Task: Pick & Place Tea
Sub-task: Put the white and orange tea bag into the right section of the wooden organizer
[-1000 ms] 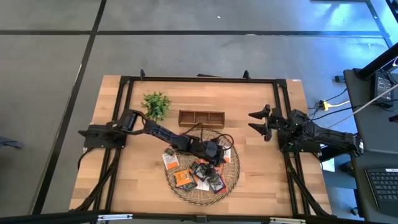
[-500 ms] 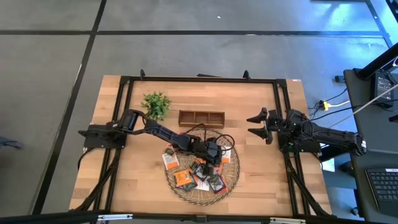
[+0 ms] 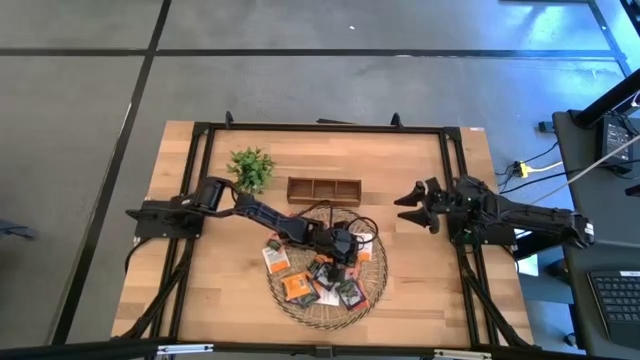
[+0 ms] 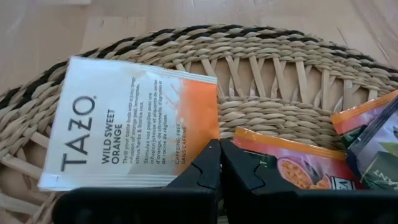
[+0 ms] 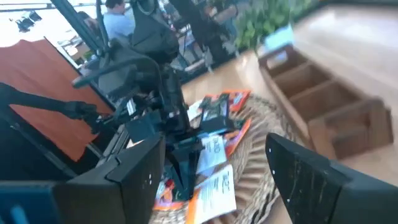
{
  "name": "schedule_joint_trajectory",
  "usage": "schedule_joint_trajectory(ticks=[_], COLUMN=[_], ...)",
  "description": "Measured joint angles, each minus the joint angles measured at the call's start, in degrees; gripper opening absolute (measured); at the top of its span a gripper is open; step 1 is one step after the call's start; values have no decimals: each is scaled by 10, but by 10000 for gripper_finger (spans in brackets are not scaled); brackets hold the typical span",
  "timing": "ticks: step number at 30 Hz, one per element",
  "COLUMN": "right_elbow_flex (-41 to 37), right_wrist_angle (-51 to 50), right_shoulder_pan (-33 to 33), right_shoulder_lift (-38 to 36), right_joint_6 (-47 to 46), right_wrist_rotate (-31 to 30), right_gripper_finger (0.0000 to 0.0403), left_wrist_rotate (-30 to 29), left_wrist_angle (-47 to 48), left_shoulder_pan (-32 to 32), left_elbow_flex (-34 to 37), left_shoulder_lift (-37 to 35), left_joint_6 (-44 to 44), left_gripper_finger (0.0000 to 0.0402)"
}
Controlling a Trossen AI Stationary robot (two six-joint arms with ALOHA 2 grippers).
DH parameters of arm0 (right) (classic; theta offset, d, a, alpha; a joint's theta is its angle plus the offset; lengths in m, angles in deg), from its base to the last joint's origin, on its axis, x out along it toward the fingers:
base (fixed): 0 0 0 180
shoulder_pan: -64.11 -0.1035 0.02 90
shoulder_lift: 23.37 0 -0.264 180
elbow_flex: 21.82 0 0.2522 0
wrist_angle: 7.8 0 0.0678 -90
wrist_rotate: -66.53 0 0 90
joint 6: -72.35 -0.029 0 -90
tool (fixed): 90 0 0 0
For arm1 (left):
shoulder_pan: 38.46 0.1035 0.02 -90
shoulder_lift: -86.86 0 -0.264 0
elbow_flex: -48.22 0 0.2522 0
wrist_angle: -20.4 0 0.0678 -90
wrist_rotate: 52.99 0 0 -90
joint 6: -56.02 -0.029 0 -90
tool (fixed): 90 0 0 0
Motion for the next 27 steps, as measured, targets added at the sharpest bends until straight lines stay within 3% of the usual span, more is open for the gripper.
schedule_joint_trajectory(ticks=[9, 14, 21, 27], right_elbow_flex=[0, 0, 1, 50], right_wrist_angle=[0, 3, 105, 106], right_shoulder_pan=[-31, -51, -76, -100], right_shoulder_lift=[115, 188, 280, 365], right_joint_6=[-59, -69, -99, -89], right_wrist_rotate=[-7, -40, -50, -85], right_gripper_finger=[278, 278, 278, 278], left_wrist_rotate=[17, 16, 13, 13], left_wrist_angle=[-4, -4, -5, -5], left_shoulder_pan=[11, 12, 13, 13], left_elbow_flex=[1, 2, 2, 3], left_shoulder_lift=[6, 7, 7, 7], left_joint_6=[-9, -10, -10, -10], left_gripper_finger=[3, 2, 3, 2])
